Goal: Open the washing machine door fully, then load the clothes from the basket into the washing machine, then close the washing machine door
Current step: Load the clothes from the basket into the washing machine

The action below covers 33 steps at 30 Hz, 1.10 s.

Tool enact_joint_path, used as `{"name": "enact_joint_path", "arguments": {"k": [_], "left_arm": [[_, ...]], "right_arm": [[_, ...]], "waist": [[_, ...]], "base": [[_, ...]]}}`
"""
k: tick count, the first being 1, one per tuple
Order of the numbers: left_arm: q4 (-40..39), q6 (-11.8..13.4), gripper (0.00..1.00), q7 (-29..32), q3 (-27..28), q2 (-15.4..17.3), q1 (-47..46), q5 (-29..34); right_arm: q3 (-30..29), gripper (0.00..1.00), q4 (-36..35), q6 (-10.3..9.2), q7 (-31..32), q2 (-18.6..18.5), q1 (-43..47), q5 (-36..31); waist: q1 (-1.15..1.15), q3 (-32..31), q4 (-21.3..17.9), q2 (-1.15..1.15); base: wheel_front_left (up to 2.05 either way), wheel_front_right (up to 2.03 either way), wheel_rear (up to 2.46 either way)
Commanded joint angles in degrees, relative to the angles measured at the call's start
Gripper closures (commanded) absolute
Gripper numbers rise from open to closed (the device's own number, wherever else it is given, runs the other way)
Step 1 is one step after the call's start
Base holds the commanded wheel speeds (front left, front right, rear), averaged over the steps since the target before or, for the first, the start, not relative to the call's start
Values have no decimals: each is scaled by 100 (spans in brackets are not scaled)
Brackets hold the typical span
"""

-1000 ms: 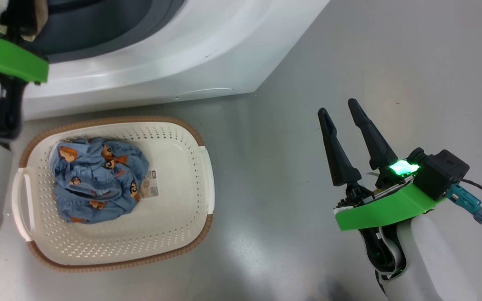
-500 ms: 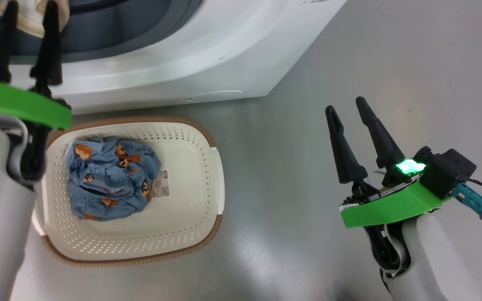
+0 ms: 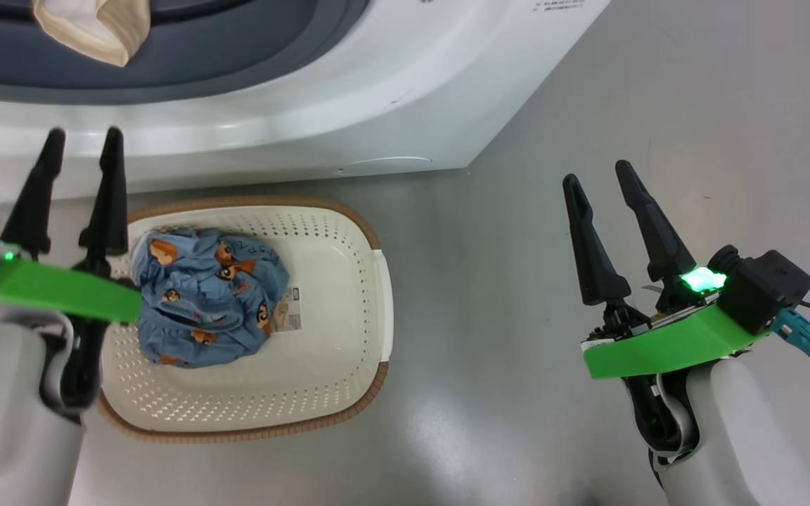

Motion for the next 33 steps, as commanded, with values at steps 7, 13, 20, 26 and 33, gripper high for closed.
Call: {"name": "enact_joint_path", "arguments": {"k": [7,13,20,26,33], "left_arm": [[-563,-17,0,-22,381,159,611,168],[-650,-17,0,-22,453,163,654,177],[-562,-17,0,-22,403,196,509,191],[-223,-17,0,-22,89,323,46,210],[305,-17,0,232,-319,357,-675,269]], "right_arm": [[51,0,-179,9,-27,60,219,-88],[45,0,-175,9,-27,60,213,-101],[52,0,-164,9,-27,60,213,-94],[83,0,-146,9,-27,60,217,-82],[111,0,-122,9,-27,60,232,-48]], "waist": [[0,-12,58,0],[0,-9,84,0],[0,-14,100,0],[0,-5,116,0],[0,-51,125,0]], "base": [[0,0,0],[0,0,0],[0,0,0],[0,0,0],[0,0,0]]}}
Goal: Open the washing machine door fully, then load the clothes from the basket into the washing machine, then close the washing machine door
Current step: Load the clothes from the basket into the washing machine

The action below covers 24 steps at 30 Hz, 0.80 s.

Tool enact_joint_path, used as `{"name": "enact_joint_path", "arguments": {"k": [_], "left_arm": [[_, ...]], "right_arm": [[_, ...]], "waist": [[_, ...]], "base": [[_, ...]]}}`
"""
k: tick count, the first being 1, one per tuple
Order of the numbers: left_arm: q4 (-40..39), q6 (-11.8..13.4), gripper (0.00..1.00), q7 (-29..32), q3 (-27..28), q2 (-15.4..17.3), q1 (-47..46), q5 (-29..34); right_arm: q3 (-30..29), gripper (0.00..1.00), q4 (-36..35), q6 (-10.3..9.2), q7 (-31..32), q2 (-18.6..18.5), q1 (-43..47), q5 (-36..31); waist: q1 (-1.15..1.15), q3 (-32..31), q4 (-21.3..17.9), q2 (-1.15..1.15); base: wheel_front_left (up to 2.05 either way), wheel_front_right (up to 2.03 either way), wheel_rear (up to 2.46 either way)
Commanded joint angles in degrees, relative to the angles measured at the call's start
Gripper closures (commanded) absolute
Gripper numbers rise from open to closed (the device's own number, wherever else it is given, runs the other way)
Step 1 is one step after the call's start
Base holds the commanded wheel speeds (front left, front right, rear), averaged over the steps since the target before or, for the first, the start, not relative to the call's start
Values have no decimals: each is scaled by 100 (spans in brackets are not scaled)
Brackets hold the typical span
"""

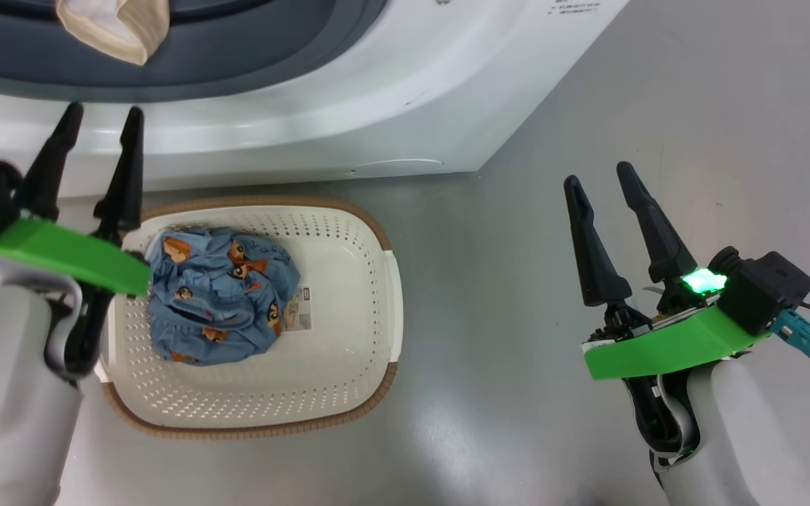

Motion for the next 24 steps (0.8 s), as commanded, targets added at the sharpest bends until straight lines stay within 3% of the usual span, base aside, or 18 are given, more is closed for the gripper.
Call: {"name": "enact_joint_path", "arguments": {"k": [1,12,24], "left_arm": [[-39,-17,0,45,127,226,-191,43],[552,28,0,643,-160,-54,-1085,95],[1624,21,0,930,-256,-90,-1821,96]], "right_arm": [[135,0,-123,9,-27,61,216,-16],[228,0,-97,9,-27,61,211,68],[281,0,-103,9,-27,61,188,138]], "waist": [[0,-16,2,0],[0,-77,-75,0],[0,-26,-166,0]], "base": [[0,0,0],[0,0,0],[0,0,0]]}}
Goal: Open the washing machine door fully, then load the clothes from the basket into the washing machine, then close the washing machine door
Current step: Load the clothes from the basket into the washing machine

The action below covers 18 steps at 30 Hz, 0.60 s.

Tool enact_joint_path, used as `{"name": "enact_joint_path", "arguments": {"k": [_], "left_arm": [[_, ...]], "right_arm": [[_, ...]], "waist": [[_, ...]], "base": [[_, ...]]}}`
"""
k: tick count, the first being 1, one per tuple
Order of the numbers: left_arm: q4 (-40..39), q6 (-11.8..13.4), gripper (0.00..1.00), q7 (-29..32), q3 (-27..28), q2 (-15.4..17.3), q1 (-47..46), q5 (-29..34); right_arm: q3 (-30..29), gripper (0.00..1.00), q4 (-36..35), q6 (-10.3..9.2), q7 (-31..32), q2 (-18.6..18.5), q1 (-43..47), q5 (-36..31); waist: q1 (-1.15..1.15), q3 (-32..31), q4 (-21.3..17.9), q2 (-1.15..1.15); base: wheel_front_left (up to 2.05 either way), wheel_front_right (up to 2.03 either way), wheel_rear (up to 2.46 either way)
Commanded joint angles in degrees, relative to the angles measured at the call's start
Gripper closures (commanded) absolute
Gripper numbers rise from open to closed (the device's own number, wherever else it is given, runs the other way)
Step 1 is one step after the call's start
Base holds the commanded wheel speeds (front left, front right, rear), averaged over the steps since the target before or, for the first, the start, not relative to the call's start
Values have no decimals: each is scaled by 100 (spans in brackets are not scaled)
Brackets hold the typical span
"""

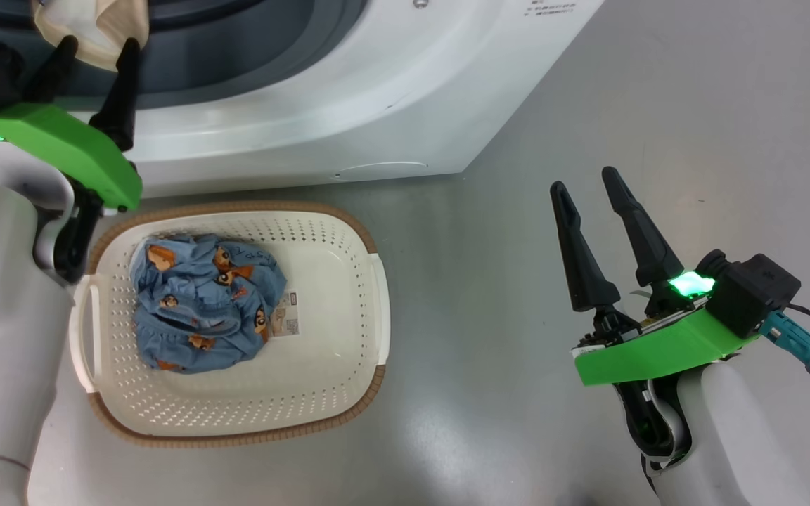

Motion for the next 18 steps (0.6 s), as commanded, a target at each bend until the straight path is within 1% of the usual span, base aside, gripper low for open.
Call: {"name": "enact_joint_path", "arguments": {"k": [1,9,18], "left_arm": [[30,17,0,2,135,212,-195,-1],[788,-5,0,-79,-53,206,-596,30],[1426,-16,0,-243,-268,244,-1005,-23]], "right_arm": [[128,0,-123,9,-27,61,180,50],[196,0,-124,9,-27,61,114,87],[226,0,-162,9,-27,61,98,120]], "waist": [[0,5,-11,0],[0,58,-106,0],[0,120,-265,0]], "base": [[0,0,0],[0,0,0],[0,0,0]]}}
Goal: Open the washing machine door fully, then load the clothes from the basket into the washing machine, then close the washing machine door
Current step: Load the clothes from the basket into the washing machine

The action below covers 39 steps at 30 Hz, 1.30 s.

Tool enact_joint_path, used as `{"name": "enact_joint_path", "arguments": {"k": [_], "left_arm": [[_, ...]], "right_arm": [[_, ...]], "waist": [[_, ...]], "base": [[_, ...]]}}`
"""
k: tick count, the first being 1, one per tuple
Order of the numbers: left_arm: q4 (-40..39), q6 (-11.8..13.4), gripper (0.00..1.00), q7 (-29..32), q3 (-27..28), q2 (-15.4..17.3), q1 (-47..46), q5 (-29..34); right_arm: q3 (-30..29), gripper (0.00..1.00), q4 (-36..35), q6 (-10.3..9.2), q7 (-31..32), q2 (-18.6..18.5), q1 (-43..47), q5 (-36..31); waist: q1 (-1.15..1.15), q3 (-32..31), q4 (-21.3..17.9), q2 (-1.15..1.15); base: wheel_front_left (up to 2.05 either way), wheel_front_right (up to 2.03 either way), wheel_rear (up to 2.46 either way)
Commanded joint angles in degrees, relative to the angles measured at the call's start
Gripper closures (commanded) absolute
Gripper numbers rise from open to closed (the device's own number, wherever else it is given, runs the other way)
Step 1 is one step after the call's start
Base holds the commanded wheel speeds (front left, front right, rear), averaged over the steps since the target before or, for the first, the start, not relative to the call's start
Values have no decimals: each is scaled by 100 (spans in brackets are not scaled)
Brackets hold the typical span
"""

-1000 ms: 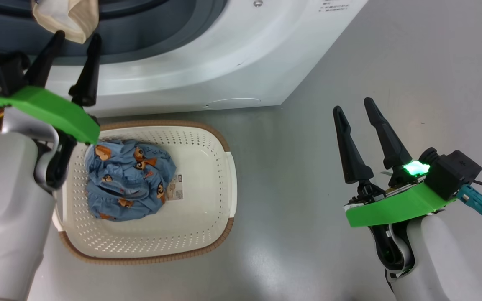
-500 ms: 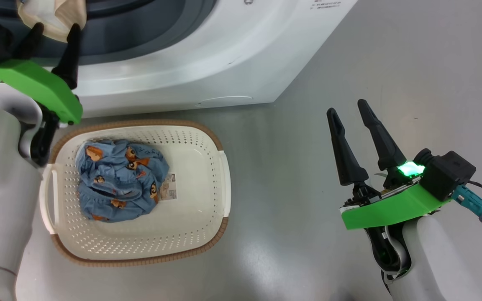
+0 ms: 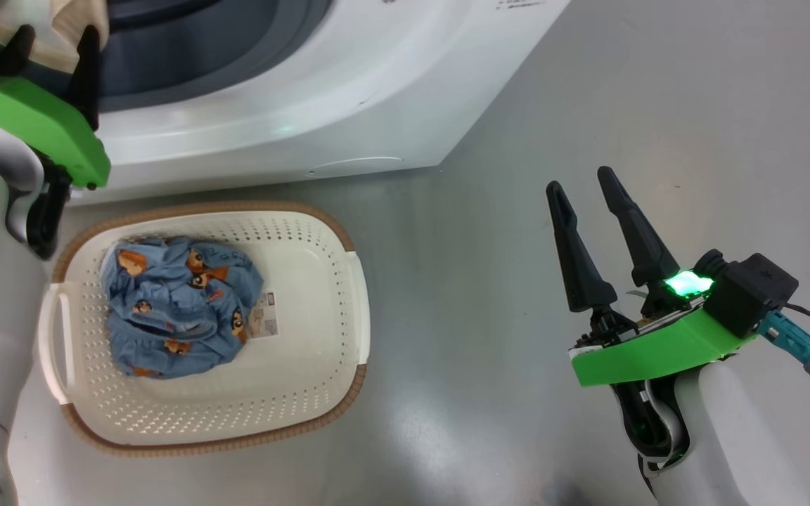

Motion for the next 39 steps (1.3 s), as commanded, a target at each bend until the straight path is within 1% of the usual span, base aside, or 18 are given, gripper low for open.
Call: {"name": "enact_joint_path", "arguments": {"k": [1,3,4,5,6,7,8,12,18,26,32,36,37,39], "left_arm": [[-8,-15,0,-68,44,284,-180,-38],[72,-16,0,-84,-40,296,-232,-72],[111,-16,19,-96,-74,309,-257,-99],[148,-16,55,-108,-107,323,-279,-126],[186,-16,76,-125,-141,341,-305,-143],[224,-16,93,-143,-178,359,-333,-154],[266,-16,100,-159,-216,380,-358,-165],[378,-17,100,-240,-411,446,-482,-245],[424,-17,100,-429,-533,487,-711,-343],[515,-17,100,-711,-707,466,-1084,-474],[480,-17,100,-940,-661,487,-1282,-595],[185,-17,100,-999,-532,584,-1345,-576],[65,-17,100,-1000,-496,623,-1324,-534],[120,-17,100,-1002,-519,638,-1164,-503]], "right_arm": [[174,0,-152,9,-27,60,104,44],[188,0,-156,9,-27,60,98,55],[197,0,-157,9,-27,60,95,62],[207,0,-158,9,-27,60,93,69],[214,0,-160,9,-27,60,90,75],[220,0,-161,9,-27,60,88,80],[225,0,-163,9,-27,60,87,87],[226,0,-179,9,-27,60,99,112],[236,0,-191,9,-27,60,104,138],[313,0,-206,9,-27,60,67,213],[347,0,-214,9,-27,60,87,258],[376,0,-225,9,-27,60,70,290],[389,0,-229,9,-27,60,60,301],[432,0,-217,9,-27,60,54,321]], "waist": [[0,19,-44,0],[0,29,-77,0],[0,30,-96,0],[0,31,-114,0],[0,34,-131,0],[0,37,-146,0],[0,38,-163,0],[0,47,-220,0],[0,60,-261,0],[0,81,-374,0],[0,97,-456,0],[0,133,-518,0],[0,144,-536,0],[0,123,-577,0]], "base": [[0,0,0],[0,0,0],[0,0,0],[0,0,0],[0,0,0],[0,0,0],[0,0,0],[0,0,0],[0,0,0],[0,0,0],[0,0,0],[0,0,0],[0,0,0],[0,0,0]]}}
